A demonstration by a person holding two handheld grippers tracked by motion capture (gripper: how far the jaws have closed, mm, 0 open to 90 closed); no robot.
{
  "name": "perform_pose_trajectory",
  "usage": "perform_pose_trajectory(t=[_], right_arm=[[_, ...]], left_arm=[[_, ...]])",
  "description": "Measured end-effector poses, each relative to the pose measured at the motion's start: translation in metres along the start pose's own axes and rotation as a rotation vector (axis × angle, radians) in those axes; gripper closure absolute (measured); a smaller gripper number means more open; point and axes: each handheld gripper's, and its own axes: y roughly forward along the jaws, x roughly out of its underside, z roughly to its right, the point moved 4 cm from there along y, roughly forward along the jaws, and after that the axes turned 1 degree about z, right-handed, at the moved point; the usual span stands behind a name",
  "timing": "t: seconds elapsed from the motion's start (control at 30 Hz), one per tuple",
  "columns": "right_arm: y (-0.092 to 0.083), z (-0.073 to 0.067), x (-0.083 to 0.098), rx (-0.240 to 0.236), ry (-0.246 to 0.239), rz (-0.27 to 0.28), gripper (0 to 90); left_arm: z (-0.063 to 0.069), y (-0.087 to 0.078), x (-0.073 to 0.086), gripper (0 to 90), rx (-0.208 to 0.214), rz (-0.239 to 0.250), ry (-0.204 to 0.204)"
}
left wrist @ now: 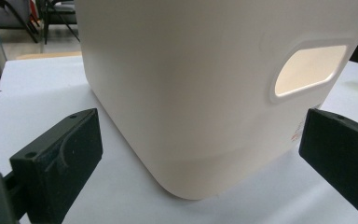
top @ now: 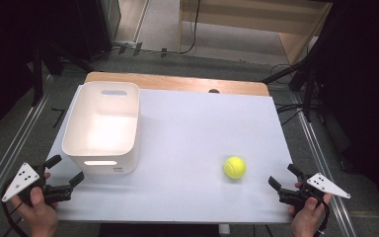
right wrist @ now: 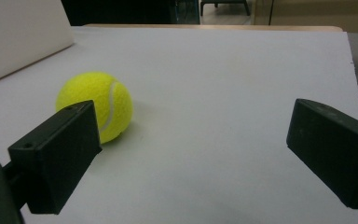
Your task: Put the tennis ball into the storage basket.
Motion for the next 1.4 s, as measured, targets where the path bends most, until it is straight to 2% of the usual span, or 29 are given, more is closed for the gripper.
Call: perform_pose_trajectory(t=[0.23,0.33,0.47,0.6,0.63,0.73,0.8,1.03,1.2,1.37,1.4], right_arm=[[0.002,0.0,-0.001,0.009,0.0,-0.016,1.2],[0.004,-0.003,-0.003,-0.001,-0.01,-0.052,1.2],[0.007,-0.006,-0.005,-0.003,-0.055,-0.094,1.2],[0.009,-0.008,-0.006,-0.015,-0.065,-0.114,1.2],[0.011,-0.011,-0.008,-0.029,-0.069,-0.127,4.2],[0.012,-0.013,-0.01,-0.025,-0.08,-0.141,5.5],[0.016,-0.018,-0.015,-0.027,-0.114,-0.162,5.5],[0.023,-0.025,-0.027,-0.096,-0.133,-0.218,5.5],[0.026,-0.026,-0.032,-0.097,-0.139,-0.231,5.5],[0.032,-0.028,-0.037,-0.075,-0.156,-0.271,5.4],[0.034,-0.031,-0.039,-0.08,-0.167,-0.291,0.8]], left_arm=[[0.001,0.0,0.0,0.0,0.002,0.001,-0.002],[0.001,0.0,0.0,0.0,-0.001,0.0,0.0],[0.0,0.0,0.0,0.0,-0.003,-0.002,0.001],[0.0,0.001,0.0,0.0,-0.001,-0.005,-0.001],[0.0,0.001,0.0,0.0,0.0,-0.006,0.0],[0.001,0.001,0.0,0.0,0.002,-0.005,0.001],[0.001,0.002,0.0,0.0,0.001,-0.009,0.002],[0.002,0.002,0.001,0.0,0.002,-0.014,0.013],[0.003,0.001,0.001,0.0,0.001,-0.017,0.018],[0.002,0.002,0.001,0.0,0.0,-0.017,0.022],[0.002,0.002,0.001,0.0,0.0,-0.018,0.021]])
